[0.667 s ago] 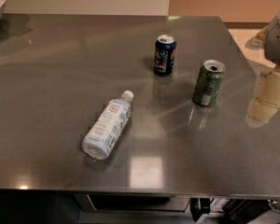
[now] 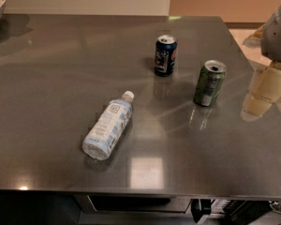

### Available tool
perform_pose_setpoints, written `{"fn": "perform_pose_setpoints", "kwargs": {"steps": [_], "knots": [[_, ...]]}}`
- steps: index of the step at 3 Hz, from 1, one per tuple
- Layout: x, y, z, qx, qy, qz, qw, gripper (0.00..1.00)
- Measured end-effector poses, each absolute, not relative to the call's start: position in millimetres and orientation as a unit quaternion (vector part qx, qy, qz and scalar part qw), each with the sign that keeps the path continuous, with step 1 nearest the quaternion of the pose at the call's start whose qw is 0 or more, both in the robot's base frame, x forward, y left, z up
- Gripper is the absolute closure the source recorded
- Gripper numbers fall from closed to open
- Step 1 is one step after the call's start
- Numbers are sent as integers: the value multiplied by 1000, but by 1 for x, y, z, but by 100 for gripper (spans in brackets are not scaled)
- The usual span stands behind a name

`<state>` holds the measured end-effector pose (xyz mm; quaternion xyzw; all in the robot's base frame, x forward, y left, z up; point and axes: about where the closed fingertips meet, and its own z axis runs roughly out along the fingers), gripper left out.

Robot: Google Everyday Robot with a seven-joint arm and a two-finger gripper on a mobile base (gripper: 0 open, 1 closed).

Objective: Knock green can over

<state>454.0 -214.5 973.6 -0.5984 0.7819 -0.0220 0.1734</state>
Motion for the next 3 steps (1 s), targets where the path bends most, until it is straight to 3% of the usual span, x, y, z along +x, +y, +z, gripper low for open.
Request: {"fn": "perform_pose_setpoints", "kwargs": {"steps": [3], "knots": [[509, -219, 948, -590, 783, 6, 197, 0]]}}
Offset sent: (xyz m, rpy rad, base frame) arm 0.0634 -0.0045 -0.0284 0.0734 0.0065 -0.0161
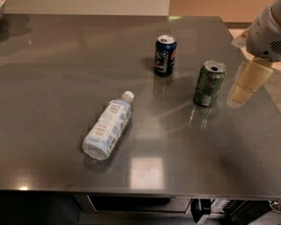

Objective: Knock green can over

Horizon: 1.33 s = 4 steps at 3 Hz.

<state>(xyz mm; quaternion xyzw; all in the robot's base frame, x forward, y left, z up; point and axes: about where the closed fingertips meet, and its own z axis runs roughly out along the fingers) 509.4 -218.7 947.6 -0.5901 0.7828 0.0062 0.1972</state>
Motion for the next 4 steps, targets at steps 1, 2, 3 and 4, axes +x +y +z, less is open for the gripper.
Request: {"fn": "perform_pose_setpoints", "kwargs": {"steps": [1, 2, 3, 4], "knots": [[524, -224, 942, -590, 779, 21, 210, 0], [539, -229, 932, -588, 778, 40, 219, 0], [549, -228, 919, -586, 777, 63, 223, 0], [554, -224, 908, -583, 775, 88, 229, 0]]}}
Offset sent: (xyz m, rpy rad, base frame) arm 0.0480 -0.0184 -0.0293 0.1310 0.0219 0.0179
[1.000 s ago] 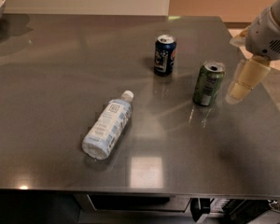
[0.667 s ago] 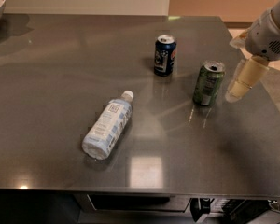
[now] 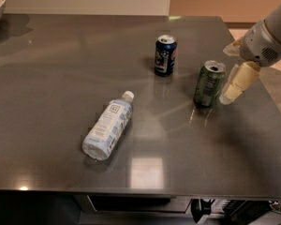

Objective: Knock green can over

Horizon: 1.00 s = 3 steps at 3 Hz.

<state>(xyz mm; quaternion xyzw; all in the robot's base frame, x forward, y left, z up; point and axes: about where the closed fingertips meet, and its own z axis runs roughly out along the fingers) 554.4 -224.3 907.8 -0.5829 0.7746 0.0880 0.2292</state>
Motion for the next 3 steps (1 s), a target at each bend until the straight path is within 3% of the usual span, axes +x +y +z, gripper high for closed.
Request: {"fn": "perform_pose_setpoints", "kwargs": {"steps": [2, 3], "knots": [[557, -211, 896, -588, 758, 126, 252, 0], [559, -206, 895, -589, 753, 132, 262, 18]]}}
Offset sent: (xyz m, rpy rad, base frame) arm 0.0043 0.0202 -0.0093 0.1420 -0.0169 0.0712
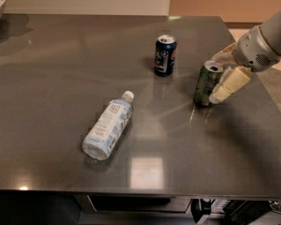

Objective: Knock green can over

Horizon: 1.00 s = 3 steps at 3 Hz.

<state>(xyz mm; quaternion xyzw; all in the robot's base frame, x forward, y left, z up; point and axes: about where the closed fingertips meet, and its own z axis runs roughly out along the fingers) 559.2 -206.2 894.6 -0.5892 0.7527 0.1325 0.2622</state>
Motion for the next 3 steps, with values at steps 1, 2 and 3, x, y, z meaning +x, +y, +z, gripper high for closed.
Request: {"fn": "perform_pose_setpoints", "kwargs": {"steps": [1, 2, 3], "knots": [[561, -204, 895, -589, 749, 136, 270, 40], [560, -202, 898, -589, 747, 140, 275, 64], [552, -195, 910, -600, 747, 131, 256, 87]]}}
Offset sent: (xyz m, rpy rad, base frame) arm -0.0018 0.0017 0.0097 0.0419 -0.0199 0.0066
